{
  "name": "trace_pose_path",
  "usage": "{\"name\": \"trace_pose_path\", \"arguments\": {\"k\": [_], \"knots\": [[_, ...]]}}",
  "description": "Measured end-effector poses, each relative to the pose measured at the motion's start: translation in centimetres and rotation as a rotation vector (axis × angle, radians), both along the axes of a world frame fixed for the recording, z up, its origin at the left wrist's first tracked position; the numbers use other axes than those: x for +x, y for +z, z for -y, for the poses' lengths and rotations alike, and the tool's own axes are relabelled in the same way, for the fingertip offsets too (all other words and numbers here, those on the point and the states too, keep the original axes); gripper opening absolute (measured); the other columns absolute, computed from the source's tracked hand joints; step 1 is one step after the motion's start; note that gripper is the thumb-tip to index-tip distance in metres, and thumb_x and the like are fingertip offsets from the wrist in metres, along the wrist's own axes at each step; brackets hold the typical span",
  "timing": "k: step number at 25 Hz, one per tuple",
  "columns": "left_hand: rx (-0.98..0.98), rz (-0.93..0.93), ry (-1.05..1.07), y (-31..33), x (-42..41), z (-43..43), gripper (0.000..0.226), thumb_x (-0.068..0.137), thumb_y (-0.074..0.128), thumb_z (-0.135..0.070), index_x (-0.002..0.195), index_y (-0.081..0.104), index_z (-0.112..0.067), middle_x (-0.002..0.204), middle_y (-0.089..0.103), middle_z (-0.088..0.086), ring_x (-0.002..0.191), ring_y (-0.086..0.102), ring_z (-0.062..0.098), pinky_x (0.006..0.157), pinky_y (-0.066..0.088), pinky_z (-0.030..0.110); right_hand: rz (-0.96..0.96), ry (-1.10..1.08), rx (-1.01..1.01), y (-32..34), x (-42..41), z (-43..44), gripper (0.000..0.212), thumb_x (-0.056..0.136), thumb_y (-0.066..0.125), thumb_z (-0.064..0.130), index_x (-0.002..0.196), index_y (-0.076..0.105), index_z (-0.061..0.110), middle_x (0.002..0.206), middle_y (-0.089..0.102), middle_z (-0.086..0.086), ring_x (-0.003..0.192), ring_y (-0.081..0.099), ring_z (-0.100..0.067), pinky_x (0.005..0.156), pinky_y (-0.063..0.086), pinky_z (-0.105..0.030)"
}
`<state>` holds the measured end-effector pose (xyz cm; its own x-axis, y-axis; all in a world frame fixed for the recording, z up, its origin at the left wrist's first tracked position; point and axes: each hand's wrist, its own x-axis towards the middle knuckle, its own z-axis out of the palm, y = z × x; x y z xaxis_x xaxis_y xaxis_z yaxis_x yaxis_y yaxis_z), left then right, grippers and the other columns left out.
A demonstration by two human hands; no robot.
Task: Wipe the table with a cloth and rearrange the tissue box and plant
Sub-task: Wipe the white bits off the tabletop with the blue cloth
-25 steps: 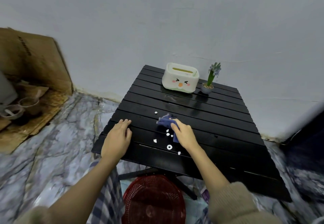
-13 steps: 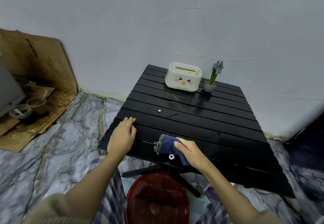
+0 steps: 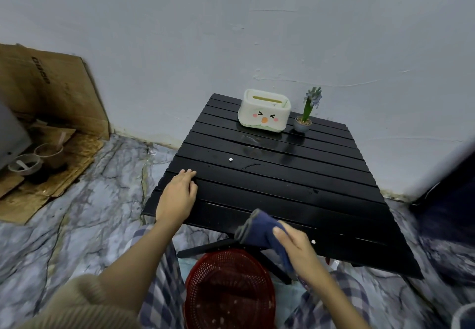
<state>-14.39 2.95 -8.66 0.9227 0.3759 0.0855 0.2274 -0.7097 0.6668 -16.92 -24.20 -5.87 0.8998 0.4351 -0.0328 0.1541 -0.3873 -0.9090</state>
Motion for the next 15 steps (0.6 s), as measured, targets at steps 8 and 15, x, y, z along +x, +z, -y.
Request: {"name": "trace_pose_path", "arguments": {"k": [8,15], "knots": [[0.012,0.013,-0.009,-0.1,0.0,0.0,0.04,0.093,0.034,-0.018,0.13,0.047,-0.015,0.143,0.046,0.005,0.138,0.031,0.017,0.109,0.035,0.041,0.089,-0.624,-0.086,3.2,1.3,8.9,0.03,0.095,0.04,0.017,0.117,0.056,0.004,0.114,0.062,-0.021,0.093,0.059,-0.017,0.076,0.043,-0.021],[0.029,0.015,-0.014,0.1,-0.1,0.0,0.04,0.093,0.035,-0.017,0.13,0.046,-0.013,0.143,0.046,0.006,0.139,0.03,0.016,0.109,0.035,0.04,0.121,-0.62,-0.189,-0.7,-1.6,2.7,0.032,0.096,0.037,0.019,0.121,0.054,0.007,0.106,0.067,-0.017,0.096,0.061,-0.031,0.073,0.037,-0.026]]}}
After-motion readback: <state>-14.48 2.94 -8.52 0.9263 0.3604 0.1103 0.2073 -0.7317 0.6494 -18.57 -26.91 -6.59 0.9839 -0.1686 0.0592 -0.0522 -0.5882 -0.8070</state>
